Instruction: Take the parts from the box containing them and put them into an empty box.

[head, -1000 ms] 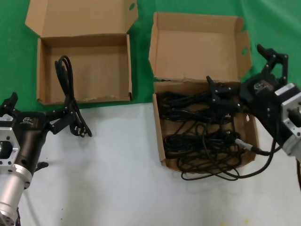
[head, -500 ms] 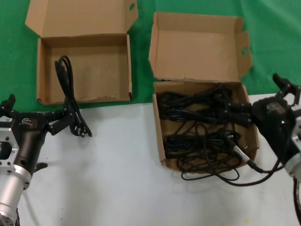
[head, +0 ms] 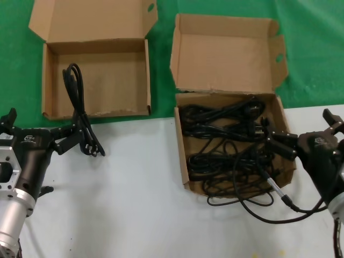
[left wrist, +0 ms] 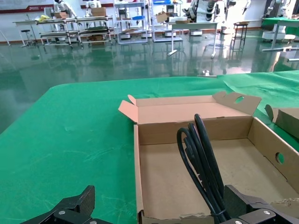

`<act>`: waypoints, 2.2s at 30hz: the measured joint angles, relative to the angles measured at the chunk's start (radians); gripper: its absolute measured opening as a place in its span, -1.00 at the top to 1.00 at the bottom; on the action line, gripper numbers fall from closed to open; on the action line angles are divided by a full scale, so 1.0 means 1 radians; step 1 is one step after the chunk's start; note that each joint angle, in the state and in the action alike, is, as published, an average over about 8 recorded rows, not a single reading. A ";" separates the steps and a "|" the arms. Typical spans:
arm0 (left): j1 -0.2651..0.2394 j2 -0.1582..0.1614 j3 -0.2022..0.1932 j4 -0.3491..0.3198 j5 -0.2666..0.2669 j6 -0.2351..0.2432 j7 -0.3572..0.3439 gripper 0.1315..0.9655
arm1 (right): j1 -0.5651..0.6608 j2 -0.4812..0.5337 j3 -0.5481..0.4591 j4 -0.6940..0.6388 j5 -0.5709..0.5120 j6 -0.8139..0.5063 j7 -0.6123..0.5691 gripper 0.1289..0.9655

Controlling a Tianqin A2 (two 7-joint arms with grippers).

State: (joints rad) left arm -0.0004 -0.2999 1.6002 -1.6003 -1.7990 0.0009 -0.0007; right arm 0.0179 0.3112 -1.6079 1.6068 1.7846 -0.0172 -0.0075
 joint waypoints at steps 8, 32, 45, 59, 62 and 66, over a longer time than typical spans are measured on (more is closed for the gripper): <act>0.000 0.000 0.000 0.000 0.000 0.000 0.000 -1.00 | -0.001 0.000 0.000 0.000 0.001 0.001 0.000 -1.00; 0.000 0.000 0.000 0.000 0.000 0.000 0.000 -1.00 | -0.001 0.000 0.000 0.000 0.001 0.001 0.000 -1.00; 0.000 0.000 0.000 0.000 0.000 0.000 0.000 -1.00 | -0.001 0.000 0.000 0.000 0.001 0.001 0.000 -1.00; 0.000 0.000 0.000 0.000 0.000 0.000 0.000 -1.00 | -0.001 0.000 0.000 0.000 0.001 0.001 0.000 -1.00; 0.000 0.000 0.000 0.000 0.000 0.000 0.000 -1.00 | -0.001 0.000 0.000 0.000 0.001 0.001 0.000 -1.00; 0.000 0.000 0.000 0.000 0.000 0.000 0.000 -1.00 | -0.001 0.000 0.000 0.000 0.001 0.001 0.000 -1.00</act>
State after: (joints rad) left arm -0.0004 -0.2999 1.6003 -1.6003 -1.7991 0.0009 -0.0007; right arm 0.0172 0.3108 -1.6076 1.6065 1.7851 -0.0166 -0.0073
